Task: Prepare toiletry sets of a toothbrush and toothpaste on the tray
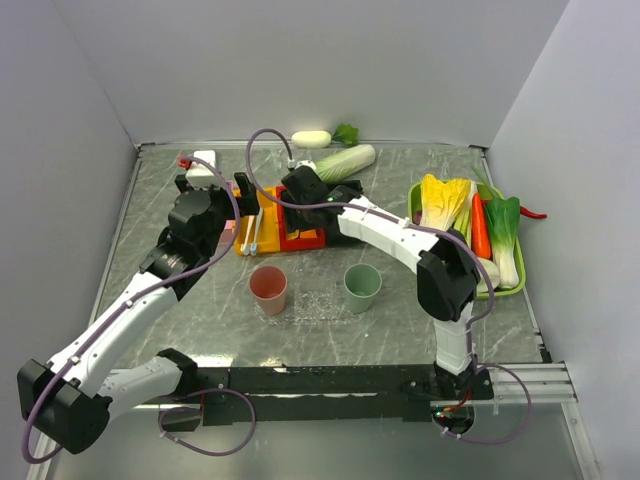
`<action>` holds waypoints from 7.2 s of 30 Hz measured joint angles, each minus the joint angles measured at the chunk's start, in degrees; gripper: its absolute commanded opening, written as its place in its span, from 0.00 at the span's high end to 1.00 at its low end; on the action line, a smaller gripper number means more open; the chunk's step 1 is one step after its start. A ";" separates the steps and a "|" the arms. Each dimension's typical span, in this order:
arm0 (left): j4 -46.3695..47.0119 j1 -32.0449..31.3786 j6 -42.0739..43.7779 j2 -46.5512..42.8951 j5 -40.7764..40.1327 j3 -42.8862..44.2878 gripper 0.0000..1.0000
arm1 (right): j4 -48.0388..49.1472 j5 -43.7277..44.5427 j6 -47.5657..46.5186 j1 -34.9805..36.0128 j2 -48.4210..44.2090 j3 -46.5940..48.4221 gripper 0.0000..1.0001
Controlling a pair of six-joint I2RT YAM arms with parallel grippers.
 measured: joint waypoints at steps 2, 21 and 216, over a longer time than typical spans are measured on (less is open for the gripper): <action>0.33 0.00 0.02 -0.76 -1.09 -0.39 0.03 | -0.04 0.11 0.22 -0.17 1.16 0.44 0.44; 2.89 0.00 0.00 -2.51 -4.15 -2.82 0.03 | -1.33 1.40 2.38 -3.93 8.09 2.78 0.51; -12.74 -23.02 27.65 2.36 71.17 -2.08 0.58 | -34.99 -67.98 -18.38 -7.08 -41.70 -20.41 1.00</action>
